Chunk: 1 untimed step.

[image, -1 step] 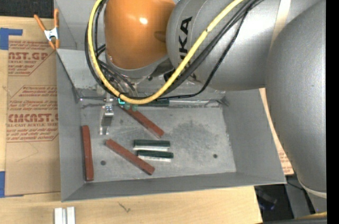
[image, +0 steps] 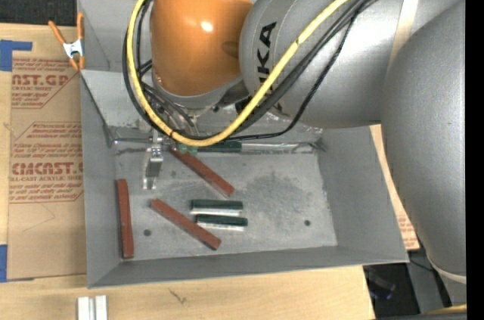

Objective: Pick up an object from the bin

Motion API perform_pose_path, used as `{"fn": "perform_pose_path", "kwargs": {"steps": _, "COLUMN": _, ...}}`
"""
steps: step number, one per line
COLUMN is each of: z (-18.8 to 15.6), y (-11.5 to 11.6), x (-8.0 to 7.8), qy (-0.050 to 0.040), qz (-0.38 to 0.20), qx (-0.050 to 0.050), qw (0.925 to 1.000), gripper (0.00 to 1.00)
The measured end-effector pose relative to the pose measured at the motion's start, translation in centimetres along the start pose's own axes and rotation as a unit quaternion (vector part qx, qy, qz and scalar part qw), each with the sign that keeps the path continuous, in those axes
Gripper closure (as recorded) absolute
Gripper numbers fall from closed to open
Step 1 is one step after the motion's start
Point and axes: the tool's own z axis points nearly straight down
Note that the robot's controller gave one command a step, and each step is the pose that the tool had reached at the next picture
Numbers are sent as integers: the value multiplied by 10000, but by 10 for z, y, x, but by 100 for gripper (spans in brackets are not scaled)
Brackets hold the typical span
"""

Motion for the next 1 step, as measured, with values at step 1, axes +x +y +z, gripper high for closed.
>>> {"fn": "perform_pose_path", "kwargs": {"steps": 1, "z": 73, "y": -30, "x": 16, "qy": -10, "qz": 457, "qx": -3, "qw": 9990, "gripper": 0}}
